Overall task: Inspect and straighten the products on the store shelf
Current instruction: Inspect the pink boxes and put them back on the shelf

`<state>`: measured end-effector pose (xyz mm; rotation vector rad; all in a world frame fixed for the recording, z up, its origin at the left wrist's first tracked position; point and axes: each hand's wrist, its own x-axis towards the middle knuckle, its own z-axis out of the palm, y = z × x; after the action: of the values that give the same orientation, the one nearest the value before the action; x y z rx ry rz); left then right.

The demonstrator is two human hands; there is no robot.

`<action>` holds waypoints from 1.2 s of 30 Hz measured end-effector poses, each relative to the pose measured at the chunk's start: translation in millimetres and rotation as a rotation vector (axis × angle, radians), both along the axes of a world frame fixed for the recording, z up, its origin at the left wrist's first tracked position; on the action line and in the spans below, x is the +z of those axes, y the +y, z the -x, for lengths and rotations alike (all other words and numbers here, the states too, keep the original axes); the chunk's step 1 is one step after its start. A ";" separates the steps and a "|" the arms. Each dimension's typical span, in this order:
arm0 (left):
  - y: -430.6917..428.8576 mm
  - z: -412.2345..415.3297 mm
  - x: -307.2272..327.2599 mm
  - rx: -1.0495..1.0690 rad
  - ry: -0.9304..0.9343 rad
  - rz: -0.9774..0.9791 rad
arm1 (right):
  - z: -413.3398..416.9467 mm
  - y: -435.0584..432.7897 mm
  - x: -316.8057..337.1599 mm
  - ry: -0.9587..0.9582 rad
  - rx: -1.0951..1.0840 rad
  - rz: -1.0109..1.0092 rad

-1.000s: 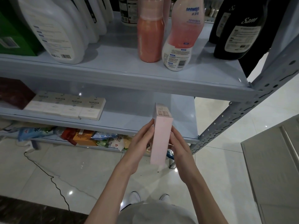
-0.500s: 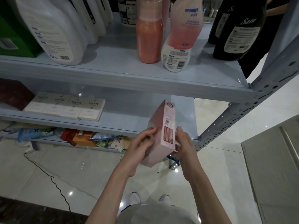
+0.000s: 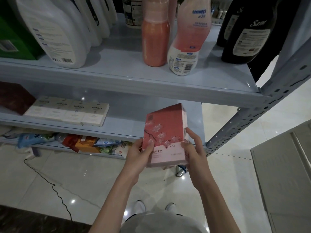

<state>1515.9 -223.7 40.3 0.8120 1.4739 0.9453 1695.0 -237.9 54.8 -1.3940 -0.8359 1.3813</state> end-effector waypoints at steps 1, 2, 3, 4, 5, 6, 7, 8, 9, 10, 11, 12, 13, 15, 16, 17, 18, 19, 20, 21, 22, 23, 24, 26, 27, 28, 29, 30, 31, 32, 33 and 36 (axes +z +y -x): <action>0.6 1.2 0.0 0.008 -0.003 -0.011 | -1.9 0.7 -0.1 -0.007 0.008 -0.005; 1.0 2.2 0.5 0.022 -0.007 -0.022 | -3.3 1.7 -1.4 -0.020 0.019 -0.012; 1.2 3.1 0.2 0.043 -0.003 -0.030 | -4.0 2.2 -2.1 -0.038 0.027 -0.017; 1.7 3.8 -0.3 0.073 -0.001 -0.037 | -4.7 2.9 -3.9 -0.064 0.023 -0.017; 2.2 4.7 -1.8 0.100 0.001 -0.048 | -5.1 3.7 -6.1 -0.100 0.009 -0.017; 2.6 5.7 -3.2 0.124 0.001 -0.057 | -5.3 4.6 -9.2 -0.148 -0.008 -0.022; 3.0 6.6 -4.6 0.142 0.003 -0.061 | -5.1 5.3 -12.3 -0.200 -0.023 -0.034; 3.4 6.9 -5.1 0.158 0.006 -0.060 | -4.9 5.9 -16.0 -0.241 -0.034 -0.049; 3.6 7.1 -6.5 0.171 0.010 -0.059 | -4.5 6.3 -19.2 -0.267 -0.044 -0.059; 3.6 6.6 -7.4 0.184 0.011 -0.056 | -4.0 6.3 -21.3 -0.283 -0.054 -0.066; 3.6 6.1 -8.4 0.196 0.017 -0.060 | -3.5 6.1 -22.3 -0.291 -0.063 -0.073; 3.9 5.9 -9.0 0.209 0.029 -0.070 | -3.3 5.9 -23.5 -0.297 -0.070 -0.078; 4.2 6.0 -9.3 0.221 0.039 -0.085 | -3.0 5.7 -23.3 -0.291 -0.075 -0.081; 4.5 7.2 -8.1 0.219 0.037 -0.102 | -2.0 5.0 -22.6 -0.270 -0.083 -0.078; 4.6 8.0 -7.0 0.203 0.038 -0.108 | -1.2 4.7 -22.2 -0.262 -0.085 -0.076; 4.7 8.9 -6.5 0.186 0.045 -0.118 | -0.6 4.5 -22.6 -0.257 -0.089 -0.074; 4.8 9.7 -6.7 0.176 0.056 -0.128 | 0.0 4.2 -22.9 -0.256 -0.094 -0.071; 4.9 10.2 -6.6 0.174 0.064 -0.136 | 0.6 4.3 -23.8 -0.259 -0.100 -0.068; 4.5 10.2 -5.7 0.177 0.067 -0.143 | 0.9 4.4 -24.5 -0.260 -0.105 -0.063; 4.0 10.0 -4.9 0.181 0.069 -0.151 | 1.1 4.7 -25.3 -0.259 -0.112 -0.058; 3.3 9.5 -3.9 0.183 0.071 -0.162 | 0.8 4.8 -26.2 -0.253 -0.118 -0.053; 2.5 9.1 -3.1 0.180 0.076 -0.173 | 0.2 5.3 -28.0 -0.247 -0.126 -0.046; 1.7 8.5 -2.0 0.177 0.077 -0.183 | -0.4 5.4 -28.6 -0.243 -0.131 -0.042; 0.3 7.8 -0.4 0.170 0.069 -0.196 | -1.3 6.2 -31.0 -0.233 -0.144 -0.042; -0.4 7.6 -0.1 0.167 0.059 -0.201 | -1.7 6.5 -32.2 -0.221 -0.152 -0.042; -0.8 7.6 0.1 0.164 0.051 -0.209 | -1.8 6.6 -33.6 -0.206 -0.161 -0.037; -1.1 7.2 0.8 0.156 0.048 -0.222 | -1.7 6.5 -34.9 -0.190 -0.170 -0.029; -1.4 6.8 1.3 0.144 0.052 -0.238 | -1.7 6.2 -36.0 -0.173 -0.178 -0.017; -1.3 6.3 1.6 0.129 0.057 -0.250 | -1.8 5.9 -37.3 -0.159 -0.186 -0.005; -1.2 5.7 1.7 0.114 0.058 -0.259 | -1.9 5.5 -38.0 -0.149 -0.193 -0.001; -1.1 5.2 1.9 0.104 0.056 -0.263 | -2.0 5.2 -38.7 -0.143 -0.199 0.002; -0.3 4.4 -1.6 0.098 0.058 -0.259 | -2.2 5.5 -38.5 -0.125 -0.208 -0.002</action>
<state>1511.5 -224.0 38.7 0.9670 1.4703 1.2130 1697.1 -232.4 16.3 -1.5319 -0.7483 1.1442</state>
